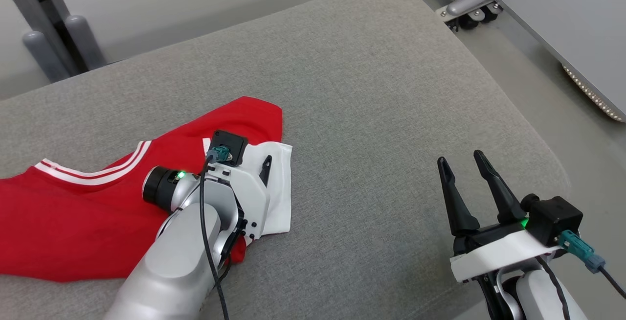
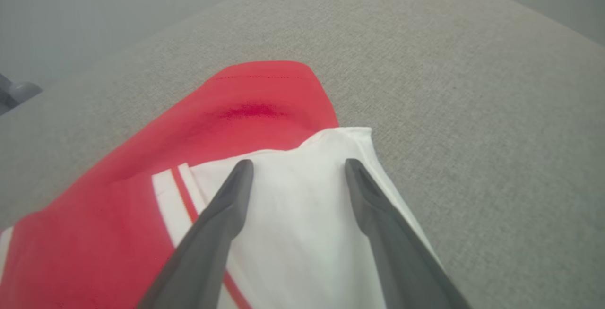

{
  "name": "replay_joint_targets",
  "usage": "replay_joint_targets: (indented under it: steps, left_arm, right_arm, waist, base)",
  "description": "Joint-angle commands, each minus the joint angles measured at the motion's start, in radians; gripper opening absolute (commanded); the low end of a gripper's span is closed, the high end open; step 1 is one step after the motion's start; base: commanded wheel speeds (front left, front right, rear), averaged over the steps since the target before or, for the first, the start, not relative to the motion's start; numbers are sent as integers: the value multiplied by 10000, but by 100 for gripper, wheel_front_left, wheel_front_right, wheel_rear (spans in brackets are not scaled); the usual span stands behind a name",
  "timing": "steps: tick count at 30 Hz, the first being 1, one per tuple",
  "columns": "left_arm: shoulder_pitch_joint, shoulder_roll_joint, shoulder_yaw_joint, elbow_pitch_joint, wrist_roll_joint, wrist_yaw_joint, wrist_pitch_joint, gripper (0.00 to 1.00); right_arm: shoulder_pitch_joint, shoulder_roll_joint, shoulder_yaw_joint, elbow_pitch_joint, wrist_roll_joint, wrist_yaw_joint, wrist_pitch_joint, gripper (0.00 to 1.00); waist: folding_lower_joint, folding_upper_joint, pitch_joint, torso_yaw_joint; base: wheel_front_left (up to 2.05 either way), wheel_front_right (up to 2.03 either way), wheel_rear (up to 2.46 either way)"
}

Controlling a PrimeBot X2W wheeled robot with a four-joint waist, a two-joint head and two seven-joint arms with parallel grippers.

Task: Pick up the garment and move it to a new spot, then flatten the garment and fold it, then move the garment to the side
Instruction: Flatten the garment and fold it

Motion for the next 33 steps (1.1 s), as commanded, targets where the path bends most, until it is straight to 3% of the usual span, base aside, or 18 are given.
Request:
replay_joint_targets:
  steps: [1,2,3,4,5,12,21,27,33]
  left_arm:
    - [-163,72,-51,137,87,60,56,100]
    - [-211,76,-93,276,104,94,103,100]
    - [-260,74,-123,371,124,87,98,93]
    - [-325,77,-145,418,147,110,5,37]
    - [-360,74,-179,468,176,123,-55,0]
    - [-474,28,-215,274,-113,-106,-748,0]
    - [-1052,-1,21,-1110,-908,-877,-2606,0]
    - [-984,-8,332,-4022,-1240,-895,-3334,0]
    - [634,0,1857,-7630,-613,-509,-3340,0]
  right_arm:
    - [-91,-47,-53,-27,80,1,-69,100]
    - [-88,-42,-60,-59,77,1,-69,100]
    - [-64,-43,-76,-77,81,1,-69,100]
    - [-41,-45,-111,-81,82,1,-69,100]
    - [-29,-42,-123,-78,77,1,-69,100]
    - [-11,-41,-222,-62,74,1,-69,100]
    - [-112,-45,-206,-61,84,1,-69,100]
    - [95,-43,-505,-63,-166,1,-69,100]
    - [100,-43,-767,-121,-390,1,-69,100]
  waist:
    - [0,0,168,-216]
    - [0,0,199,-277]
    - [0,0,216,-310]
    - [0,0,230,-331]
    - [0,0,241,-346]
    - [0,0,202,-269]
    - [0,0,52,-65]
    - [0,0,-118,536]
    - [0,0,-182,1614]
  base:
    - [0,0,0]
    - [0,0,0]
    - [0,0,0]
    - [0,0,0]
    - [0,0,0]
    - [0,0,0]
    - [0,0,0]
    - [0,0,0]
    - [0,0,0]
